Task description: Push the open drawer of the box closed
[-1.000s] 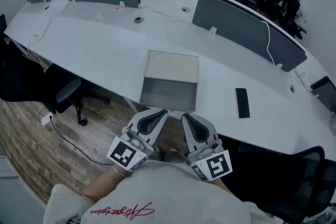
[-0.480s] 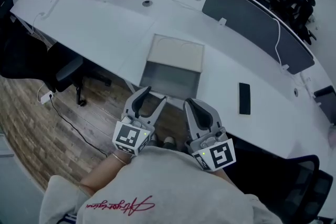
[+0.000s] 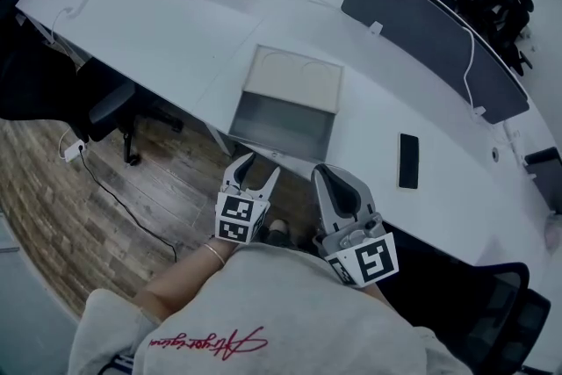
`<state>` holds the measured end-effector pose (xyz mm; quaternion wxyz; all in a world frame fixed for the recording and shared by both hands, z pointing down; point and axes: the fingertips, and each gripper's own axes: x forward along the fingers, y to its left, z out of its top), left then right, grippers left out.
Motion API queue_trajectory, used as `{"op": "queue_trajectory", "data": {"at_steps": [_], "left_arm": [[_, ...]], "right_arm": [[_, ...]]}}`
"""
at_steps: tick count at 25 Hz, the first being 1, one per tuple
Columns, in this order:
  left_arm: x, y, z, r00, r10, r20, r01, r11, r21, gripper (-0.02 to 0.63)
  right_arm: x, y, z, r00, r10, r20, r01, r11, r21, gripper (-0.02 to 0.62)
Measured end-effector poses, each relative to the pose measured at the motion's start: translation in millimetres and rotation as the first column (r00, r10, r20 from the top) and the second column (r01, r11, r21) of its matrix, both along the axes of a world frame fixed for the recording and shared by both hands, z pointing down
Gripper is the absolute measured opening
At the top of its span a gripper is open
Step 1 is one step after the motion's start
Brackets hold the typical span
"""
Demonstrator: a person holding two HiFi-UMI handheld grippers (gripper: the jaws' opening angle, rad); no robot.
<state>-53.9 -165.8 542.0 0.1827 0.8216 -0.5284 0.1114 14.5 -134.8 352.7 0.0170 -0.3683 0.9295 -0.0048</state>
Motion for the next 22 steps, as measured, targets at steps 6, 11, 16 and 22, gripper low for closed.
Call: {"op": "queue_trajectory", "data": {"at_steps": [6, 11, 16, 22], "left_arm": [[12.5, -13.8, 26.7, 0.998, -0.031, 0.063, 0.031, 1.0, -0.001, 0.229], [7.6, -24.6, 35.2, 0.988, -0.11, 0.106, 0.113, 0.993, -0.022, 0.196], [9.5, -24.1, 34.4, 0.988, -0.109, 0.11, 0.114, 0.993, -0.04, 0.169], [17.3, -25.2, 36.3, 0.993, -0.06, 0.103, 0.066, 0.996, -0.059, 0.086]], "right_arm": [[15.2, 2.5, 1.8, 1.0, 0.025, -0.019, -0.026, 1.0, -0.008, 0.018], [31.3, 1.2, 1.2, 0.998, 0.06, -0.015, -0.06, 0.998, -0.011, 0.018], [34.8, -0.8, -4.8, 0.998, 0.06, 0.007, -0.06, 0.998, 0.01, 0.018], [31.8, -5.8, -2.2, 0.999, 0.052, -0.008, -0.052, 0.999, -0.004, 0.018]]}}
